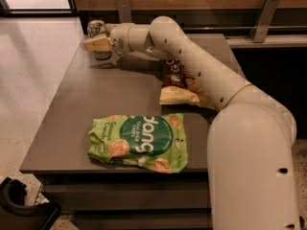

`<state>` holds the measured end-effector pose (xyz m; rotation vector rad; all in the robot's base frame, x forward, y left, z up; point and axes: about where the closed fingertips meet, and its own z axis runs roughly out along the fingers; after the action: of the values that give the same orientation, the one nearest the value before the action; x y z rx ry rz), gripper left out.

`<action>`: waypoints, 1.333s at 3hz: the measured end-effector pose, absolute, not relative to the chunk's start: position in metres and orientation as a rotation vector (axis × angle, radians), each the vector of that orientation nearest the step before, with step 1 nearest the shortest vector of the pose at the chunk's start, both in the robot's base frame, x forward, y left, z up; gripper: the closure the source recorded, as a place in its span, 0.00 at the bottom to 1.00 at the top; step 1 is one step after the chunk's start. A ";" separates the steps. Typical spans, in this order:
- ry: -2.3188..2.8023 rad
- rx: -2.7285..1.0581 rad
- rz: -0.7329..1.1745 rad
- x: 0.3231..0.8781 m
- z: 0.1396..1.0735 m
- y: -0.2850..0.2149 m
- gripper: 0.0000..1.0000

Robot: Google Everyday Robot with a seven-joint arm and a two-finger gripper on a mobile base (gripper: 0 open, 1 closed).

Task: Pick 7up can

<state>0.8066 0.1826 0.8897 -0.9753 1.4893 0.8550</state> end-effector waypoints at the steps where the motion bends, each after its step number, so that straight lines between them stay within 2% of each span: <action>1: 1.489 -0.981 0.859 0.805 0.889 0.186 0.52; 3: 1.487 -0.986 0.866 0.804 0.888 0.192 0.98; 4: 1.487 -0.987 0.868 0.803 0.888 0.193 1.00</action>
Offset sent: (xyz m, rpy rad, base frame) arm -0.0009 0.0019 0.0000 -0.0012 0.0003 0.0037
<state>0.8031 0.1931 0.8878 -0.9875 1.4869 0.8680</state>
